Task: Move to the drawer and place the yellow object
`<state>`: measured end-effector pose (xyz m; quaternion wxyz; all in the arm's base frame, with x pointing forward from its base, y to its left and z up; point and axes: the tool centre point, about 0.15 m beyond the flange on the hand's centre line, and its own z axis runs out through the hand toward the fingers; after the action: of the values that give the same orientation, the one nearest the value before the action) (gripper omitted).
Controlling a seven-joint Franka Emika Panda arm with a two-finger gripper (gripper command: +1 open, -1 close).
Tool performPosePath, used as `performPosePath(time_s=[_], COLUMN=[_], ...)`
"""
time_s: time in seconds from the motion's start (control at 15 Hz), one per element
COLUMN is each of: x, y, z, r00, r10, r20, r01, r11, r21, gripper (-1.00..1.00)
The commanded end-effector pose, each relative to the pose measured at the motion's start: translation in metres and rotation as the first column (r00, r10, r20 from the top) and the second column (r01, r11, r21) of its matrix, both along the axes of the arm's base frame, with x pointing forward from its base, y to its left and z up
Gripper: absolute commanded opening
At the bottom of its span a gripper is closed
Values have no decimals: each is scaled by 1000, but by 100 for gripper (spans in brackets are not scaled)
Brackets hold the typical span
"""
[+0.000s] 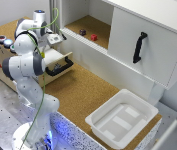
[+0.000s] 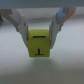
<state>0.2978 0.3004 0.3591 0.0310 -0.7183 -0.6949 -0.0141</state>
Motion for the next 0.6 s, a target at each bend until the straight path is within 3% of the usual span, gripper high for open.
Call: performPosePath(time_s=[0.0, 0.13, 0.2, 0.4, 0.53], x=[18, 22, 23, 17, 16], y=[0, -1, 0, 4, 4], z=[-31, -31, -29, -11, -8], r00=[998, 998, 999, 997, 997], r10=[61, 52, 45, 13, 8], r20=[14, 22, 27, 77, 82], r01=[-62, -53, -46, -16, -10], r11=[996, 997, 998, 999, 1000], r21=[66, 54, 47, 32, 29], gripper=[-100, -100, 100, 100, 100])
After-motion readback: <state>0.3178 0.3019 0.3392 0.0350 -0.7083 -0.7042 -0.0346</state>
